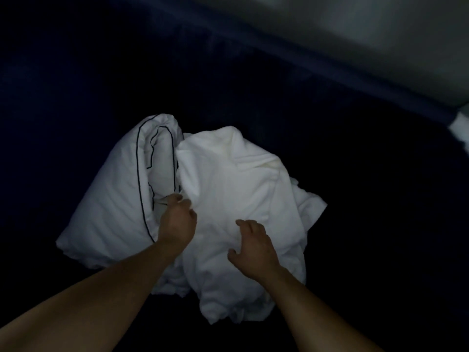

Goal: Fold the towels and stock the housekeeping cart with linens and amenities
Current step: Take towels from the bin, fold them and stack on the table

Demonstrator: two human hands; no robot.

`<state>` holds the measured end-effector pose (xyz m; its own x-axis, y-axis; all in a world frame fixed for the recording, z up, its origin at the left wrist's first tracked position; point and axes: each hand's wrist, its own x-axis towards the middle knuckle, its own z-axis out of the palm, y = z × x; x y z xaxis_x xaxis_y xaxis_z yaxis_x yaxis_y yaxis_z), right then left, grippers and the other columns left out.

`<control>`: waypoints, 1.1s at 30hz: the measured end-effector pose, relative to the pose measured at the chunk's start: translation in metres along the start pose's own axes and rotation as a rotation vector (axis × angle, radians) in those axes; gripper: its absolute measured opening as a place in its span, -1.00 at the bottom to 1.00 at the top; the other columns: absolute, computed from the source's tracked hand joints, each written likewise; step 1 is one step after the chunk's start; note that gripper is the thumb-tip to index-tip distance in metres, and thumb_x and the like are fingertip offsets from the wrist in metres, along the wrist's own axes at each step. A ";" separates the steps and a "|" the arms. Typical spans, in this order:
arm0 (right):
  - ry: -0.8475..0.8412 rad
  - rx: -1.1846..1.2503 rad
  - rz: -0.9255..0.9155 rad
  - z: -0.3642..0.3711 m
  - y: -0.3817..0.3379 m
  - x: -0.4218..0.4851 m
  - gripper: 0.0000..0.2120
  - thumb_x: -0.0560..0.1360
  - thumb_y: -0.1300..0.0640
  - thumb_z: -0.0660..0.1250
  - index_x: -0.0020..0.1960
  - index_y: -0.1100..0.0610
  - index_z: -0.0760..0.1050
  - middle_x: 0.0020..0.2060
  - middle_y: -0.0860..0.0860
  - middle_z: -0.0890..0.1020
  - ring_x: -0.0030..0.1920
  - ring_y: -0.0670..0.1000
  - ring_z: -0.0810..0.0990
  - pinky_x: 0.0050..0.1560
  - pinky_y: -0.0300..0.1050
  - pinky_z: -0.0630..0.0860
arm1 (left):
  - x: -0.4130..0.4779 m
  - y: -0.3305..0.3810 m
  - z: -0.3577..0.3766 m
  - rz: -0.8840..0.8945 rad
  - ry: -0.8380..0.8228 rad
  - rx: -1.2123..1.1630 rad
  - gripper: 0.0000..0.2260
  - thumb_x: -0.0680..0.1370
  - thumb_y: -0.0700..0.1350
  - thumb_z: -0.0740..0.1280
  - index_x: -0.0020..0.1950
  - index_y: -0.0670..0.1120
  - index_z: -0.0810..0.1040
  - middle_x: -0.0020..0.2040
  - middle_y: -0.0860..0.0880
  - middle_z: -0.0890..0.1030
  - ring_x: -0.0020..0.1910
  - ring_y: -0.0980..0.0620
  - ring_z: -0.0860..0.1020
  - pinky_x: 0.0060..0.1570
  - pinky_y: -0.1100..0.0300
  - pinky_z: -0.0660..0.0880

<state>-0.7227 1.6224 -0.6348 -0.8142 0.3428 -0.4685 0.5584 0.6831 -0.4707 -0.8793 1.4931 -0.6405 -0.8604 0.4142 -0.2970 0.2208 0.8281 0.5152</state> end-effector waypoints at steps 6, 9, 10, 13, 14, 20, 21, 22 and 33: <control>0.049 0.097 -0.054 -0.018 -0.003 -0.018 -0.09 0.43 -0.20 0.43 0.58 0.07 0.05 0.50 0.03 0.20 0.50 0.04 0.12 0.47 -0.07 0.15 | -0.038 0.032 -0.022 0.185 0.117 -0.066 -0.78 0.58 -0.26 0.25 -0.28 -0.25 0.49 -0.29 -0.22 0.56 -0.29 -0.16 0.54 -0.24 0.02 0.50; 0.049 0.135 -0.030 -0.031 -0.007 -0.028 0.16 0.32 -0.32 0.47 0.60 -0.03 -0.21 0.58 -0.09 -0.06 0.55 -0.08 -0.18 0.52 0.06 0.00 | -0.046 0.065 -0.038 -0.161 -0.027 -0.536 -0.78 0.63 -0.19 0.23 -0.21 -0.16 0.37 -0.23 -0.11 0.49 -0.20 -0.07 0.48 -0.10 0.04 0.46; 0.053 0.136 -0.015 -0.036 -0.008 -0.031 0.22 0.28 -0.34 0.49 0.59 -0.07 -0.28 0.59 -0.12 -0.14 0.54 -0.11 -0.26 0.51 0.13 -0.02 | -0.048 0.075 -0.043 -0.264 -0.063 -0.689 -0.82 0.64 -0.19 0.22 -0.16 -0.17 0.40 -0.17 -0.10 0.51 -0.13 -0.08 0.50 -0.06 0.06 0.47; 0.037 0.133 0.048 -0.051 -0.006 -0.041 0.35 0.20 -0.35 0.53 0.52 -0.16 -0.47 0.56 -0.18 -0.29 0.53 -0.07 -0.37 0.49 0.30 -0.09 | -0.052 0.105 -0.066 -0.437 -0.133 -1.022 -0.91 0.59 -0.23 0.25 -0.02 -0.22 0.53 -0.07 -0.15 0.62 -0.07 -0.14 0.58 -0.07 0.03 0.55; 0.031 0.150 0.077 -0.056 -0.006 -0.044 0.37 0.18 -0.34 0.54 0.50 -0.19 -0.51 0.56 -0.17 -0.28 0.54 -0.05 -0.34 0.50 0.31 -0.09 | -0.053 0.114 -0.075 -0.469 -0.164 -1.088 -0.89 0.57 -0.24 0.28 0.02 -0.24 0.56 -0.06 -0.18 0.64 -0.06 -0.18 0.60 -0.05 -0.03 0.58; 0.276 0.663 0.168 -0.077 -0.020 -0.066 -0.32 0.46 -0.12 0.47 0.48 -0.13 0.24 0.13 -0.14 0.57 0.15 -0.03 0.57 0.10 -0.35 0.42 | -0.071 0.154 -0.108 -0.466 -0.314 -1.018 -0.85 0.57 -0.16 0.31 0.00 -0.24 0.60 -0.08 -0.21 0.66 -0.07 -0.17 0.62 0.00 -0.03 0.58; 0.312 0.660 0.156 -0.082 -0.021 -0.070 -0.56 0.51 -0.08 0.43 0.34 -0.13 0.41 0.03 -0.21 0.57 0.13 -0.04 0.58 -0.01 -0.52 0.36 | -0.072 0.160 -0.114 -0.392 -0.283 -0.875 -0.82 0.57 -0.14 0.31 0.04 -0.25 0.57 -0.09 -0.17 0.64 -0.10 -0.12 0.60 -0.07 0.03 0.57; 0.348 0.641 0.141 -0.090 -0.022 -0.076 -0.74 0.54 -0.05 0.40 0.21 -0.12 0.49 -0.06 -0.27 0.54 0.10 -0.05 0.58 -0.10 -0.60 0.33 | -0.074 0.165 -0.120 -0.297 -0.228 -0.723 -0.79 0.56 -0.12 0.32 0.08 -0.25 0.51 -0.12 -0.10 0.61 -0.15 -0.05 0.57 -0.17 0.11 0.52; 0.679 0.501 0.005 -0.229 -0.025 -0.173 -0.87 0.54 0.15 0.35 -0.08 -0.06 0.46 -0.25 -0.27 0.50 -0.21 -0.22 0.48 -0.21 -0.42 0.34 | -0.146 0.234 -0.191 0.469 -0.270 0.164 0.02 0.34 0.28 0.48 0.58 0.20 -0.13 0.60 0.07 -0.12 0.58 -0.06 -0.21 0.52 -0.16 -0.03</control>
<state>-0.6327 1.6938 -0.3707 -0.6405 0.7679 0.0043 0.4362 0.3684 -0.8209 -0.7900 1.5547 -0.3228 -0.5097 0.8159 -0.2729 0.6381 0.5712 0.5162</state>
